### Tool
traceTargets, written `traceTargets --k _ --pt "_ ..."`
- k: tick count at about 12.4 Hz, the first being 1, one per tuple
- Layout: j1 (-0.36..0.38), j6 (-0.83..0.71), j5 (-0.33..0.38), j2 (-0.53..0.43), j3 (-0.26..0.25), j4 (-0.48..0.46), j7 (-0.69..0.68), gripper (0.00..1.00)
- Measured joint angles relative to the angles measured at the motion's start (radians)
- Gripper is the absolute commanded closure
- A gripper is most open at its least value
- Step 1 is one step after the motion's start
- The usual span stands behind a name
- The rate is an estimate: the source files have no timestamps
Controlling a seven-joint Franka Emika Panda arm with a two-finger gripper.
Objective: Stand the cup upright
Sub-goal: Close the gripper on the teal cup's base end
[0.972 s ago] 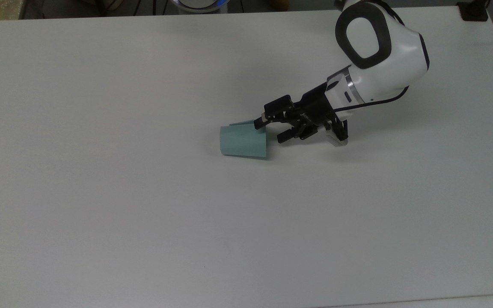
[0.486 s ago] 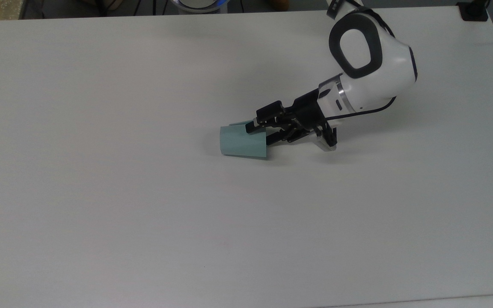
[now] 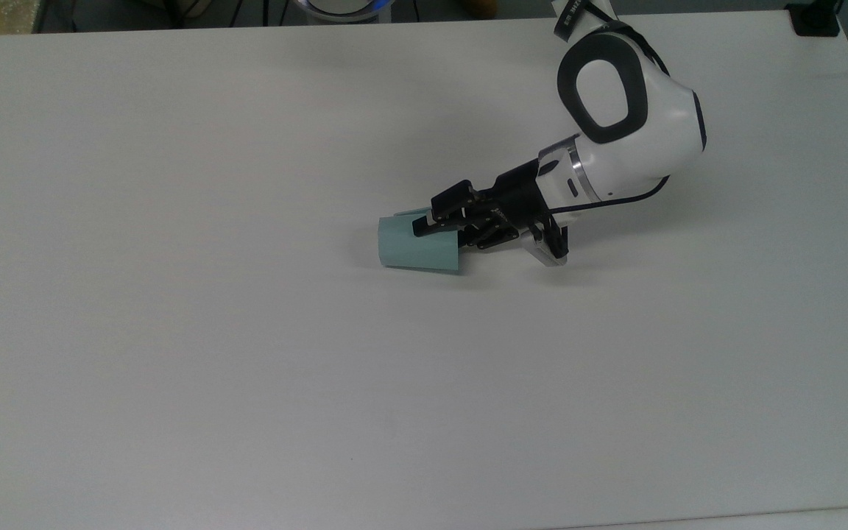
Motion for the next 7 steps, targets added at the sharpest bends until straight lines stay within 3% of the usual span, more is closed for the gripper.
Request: traceTargets --k 1,2,7 --pt "0.000 -0.001 -0.003 0.000 -0.001 0.000 0.000 0.86" --pt "0.002 -0.005 -0.015 -0.005 -0.004 0.002 -0.001 1.00" --pt "0.006 -0.021 -0.035 -0.020 -0.015 0.001 -0.027 1.00"
